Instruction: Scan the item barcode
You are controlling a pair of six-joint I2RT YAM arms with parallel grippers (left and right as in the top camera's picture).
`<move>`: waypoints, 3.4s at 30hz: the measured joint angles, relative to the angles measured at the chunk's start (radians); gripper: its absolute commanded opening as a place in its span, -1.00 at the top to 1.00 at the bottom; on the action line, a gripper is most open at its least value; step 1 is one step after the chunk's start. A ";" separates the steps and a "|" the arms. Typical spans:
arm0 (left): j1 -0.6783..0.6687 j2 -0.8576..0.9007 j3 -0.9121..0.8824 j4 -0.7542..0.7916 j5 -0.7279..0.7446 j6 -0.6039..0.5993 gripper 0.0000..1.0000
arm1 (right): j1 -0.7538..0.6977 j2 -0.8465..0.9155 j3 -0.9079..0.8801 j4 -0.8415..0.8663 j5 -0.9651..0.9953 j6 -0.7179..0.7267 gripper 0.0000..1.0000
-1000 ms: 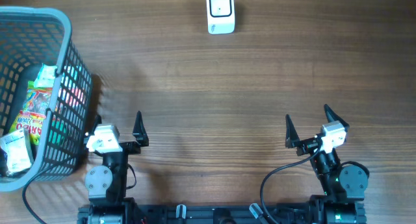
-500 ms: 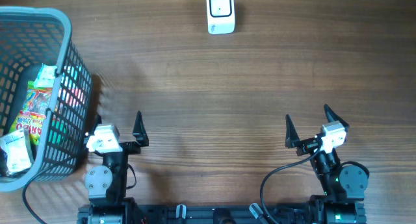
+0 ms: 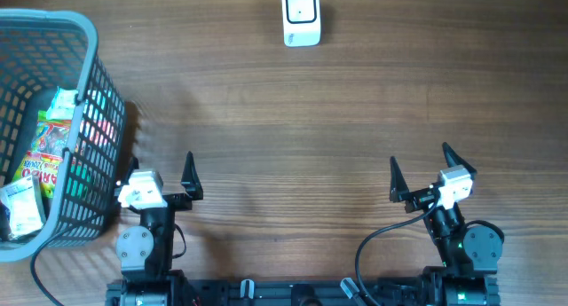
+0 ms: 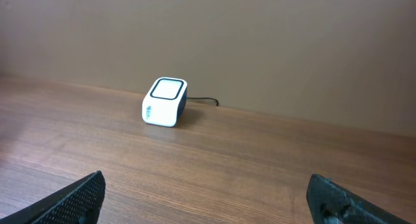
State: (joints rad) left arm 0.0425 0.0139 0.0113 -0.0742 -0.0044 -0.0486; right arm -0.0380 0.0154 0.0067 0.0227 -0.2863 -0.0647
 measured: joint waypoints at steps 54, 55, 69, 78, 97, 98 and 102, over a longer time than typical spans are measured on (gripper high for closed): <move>0.724 1.516 1.634 -1.322 -0.043 -0.676 -1.00 | 0.000 0.003 0.000 0.000 0.000 0.000 -1.00; 0.724 1.519 1.561 -1.271 -0.044 -0.674 -1.00 | 0.000 0.003 0.000 0.000 0.000 0.000 -0.99; 0.724 1.606 1.121 -0.887 0.029 -0.576 -1.00 | 0.000 0.003 0.000 0.000 0.000 0.000 -0.99; 0.683 1.738 1.131 -0.922 0.040 -0.558 -0.24 | 0.000 0.003 0.000 0.000 0.000 0.000 -1.00; 0.534 1.611 2.345 -1.595 0.360 -0.375 -0.24 | 0.000 0.005 0.000 0.000 0.000 0.000 -0.99; 0.472 1.592 2.347 -1.599 0.388 -0.363 -0.25 | 0.000 0.005 0.000 0.000 0.000 0.000 -0.99; 0.105 1.594 2.338 -1.611 0.435 -0.213 -0.22 | 0.000 0.005 0.000 0.000 0.000 0.000 -0.99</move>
State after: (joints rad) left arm 0.1478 1.6081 2.3497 -1.6848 0.4305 -0.2615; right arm -0.0380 0.0204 0.0063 0.0227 -0.2863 -0.0647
